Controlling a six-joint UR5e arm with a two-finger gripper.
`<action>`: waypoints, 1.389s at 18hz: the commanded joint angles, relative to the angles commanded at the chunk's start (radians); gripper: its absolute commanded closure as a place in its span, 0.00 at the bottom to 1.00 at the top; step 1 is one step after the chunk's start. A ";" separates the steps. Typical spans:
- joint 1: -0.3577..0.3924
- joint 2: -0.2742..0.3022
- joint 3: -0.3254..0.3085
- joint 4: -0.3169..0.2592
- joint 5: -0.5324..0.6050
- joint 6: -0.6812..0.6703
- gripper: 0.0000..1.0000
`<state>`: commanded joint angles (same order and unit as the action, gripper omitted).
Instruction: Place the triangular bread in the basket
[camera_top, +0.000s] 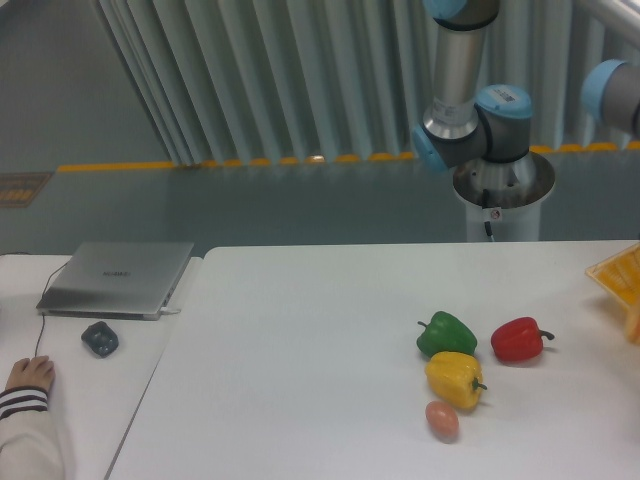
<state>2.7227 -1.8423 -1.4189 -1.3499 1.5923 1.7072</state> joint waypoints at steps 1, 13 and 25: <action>0.018 -0.002 -0.008 0.000 0.000 0.026 0.92; 0.114 0.038 -0.103 0.015 -0.020 0.270 0.00; -0.050 0.003 0.014 -0.031 0.000 0.103 0.00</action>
<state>2.6725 -1.8391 -1.4053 -1.3805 1.5923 1.8104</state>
